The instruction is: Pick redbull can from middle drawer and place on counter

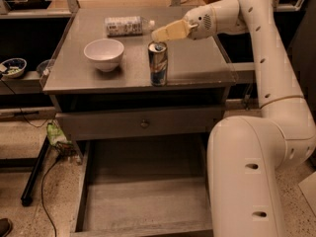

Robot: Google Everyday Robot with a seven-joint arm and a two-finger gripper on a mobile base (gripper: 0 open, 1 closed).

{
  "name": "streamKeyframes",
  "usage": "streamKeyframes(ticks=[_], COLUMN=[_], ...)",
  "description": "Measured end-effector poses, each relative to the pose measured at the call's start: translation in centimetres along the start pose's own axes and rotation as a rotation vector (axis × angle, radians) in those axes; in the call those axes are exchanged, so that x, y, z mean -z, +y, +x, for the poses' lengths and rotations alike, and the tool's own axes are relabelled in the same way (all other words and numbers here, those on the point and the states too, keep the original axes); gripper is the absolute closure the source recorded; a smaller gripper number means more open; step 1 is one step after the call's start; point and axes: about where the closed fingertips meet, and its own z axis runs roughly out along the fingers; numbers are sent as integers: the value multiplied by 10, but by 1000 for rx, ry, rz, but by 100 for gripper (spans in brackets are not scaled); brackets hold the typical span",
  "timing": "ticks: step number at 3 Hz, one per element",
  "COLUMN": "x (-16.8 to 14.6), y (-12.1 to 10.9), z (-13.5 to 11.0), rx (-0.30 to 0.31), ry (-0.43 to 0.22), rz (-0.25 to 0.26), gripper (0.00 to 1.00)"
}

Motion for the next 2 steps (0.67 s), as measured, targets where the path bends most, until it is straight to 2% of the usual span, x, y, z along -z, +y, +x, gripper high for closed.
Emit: streamKeyframes(ticks=[1,2], x=[-1,3], y=[-1,0], z=[1,-6], rx=[-1,28], ry=[0,-3], rz=[-5,19], gripper=[100,100])
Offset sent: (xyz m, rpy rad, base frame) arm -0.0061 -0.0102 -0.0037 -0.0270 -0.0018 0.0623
